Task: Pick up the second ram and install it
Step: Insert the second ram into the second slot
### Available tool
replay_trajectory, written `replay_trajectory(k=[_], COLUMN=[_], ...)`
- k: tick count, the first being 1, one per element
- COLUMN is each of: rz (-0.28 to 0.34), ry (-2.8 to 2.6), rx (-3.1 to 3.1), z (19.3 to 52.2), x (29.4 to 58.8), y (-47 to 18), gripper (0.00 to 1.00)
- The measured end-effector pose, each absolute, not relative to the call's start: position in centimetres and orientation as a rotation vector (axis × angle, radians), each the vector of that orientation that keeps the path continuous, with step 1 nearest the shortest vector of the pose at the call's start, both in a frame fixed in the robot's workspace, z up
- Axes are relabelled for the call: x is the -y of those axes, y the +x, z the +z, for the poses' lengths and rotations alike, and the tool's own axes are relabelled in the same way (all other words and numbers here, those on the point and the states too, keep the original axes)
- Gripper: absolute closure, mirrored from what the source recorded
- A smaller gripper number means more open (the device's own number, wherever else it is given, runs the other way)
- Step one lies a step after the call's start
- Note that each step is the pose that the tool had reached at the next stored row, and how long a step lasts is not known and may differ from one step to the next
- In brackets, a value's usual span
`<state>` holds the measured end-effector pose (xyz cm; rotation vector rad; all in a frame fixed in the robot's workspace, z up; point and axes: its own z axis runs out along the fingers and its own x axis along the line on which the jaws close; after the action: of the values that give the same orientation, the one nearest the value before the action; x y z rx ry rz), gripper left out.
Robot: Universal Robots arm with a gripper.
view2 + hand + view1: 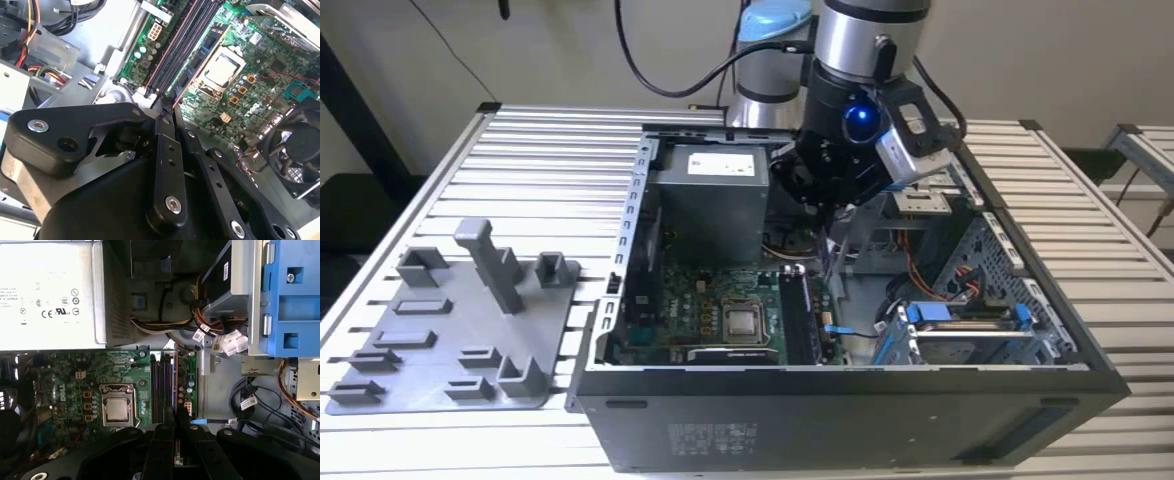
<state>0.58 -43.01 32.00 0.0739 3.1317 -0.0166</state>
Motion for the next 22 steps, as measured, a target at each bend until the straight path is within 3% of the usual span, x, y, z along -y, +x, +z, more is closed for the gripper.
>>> replay_trajectory(k=[22], rz=[-0.025], ry=[0.065], rx=[-3.129], z=[29.4], x=[43.7], y=[-0.1], gripper=[0.86])
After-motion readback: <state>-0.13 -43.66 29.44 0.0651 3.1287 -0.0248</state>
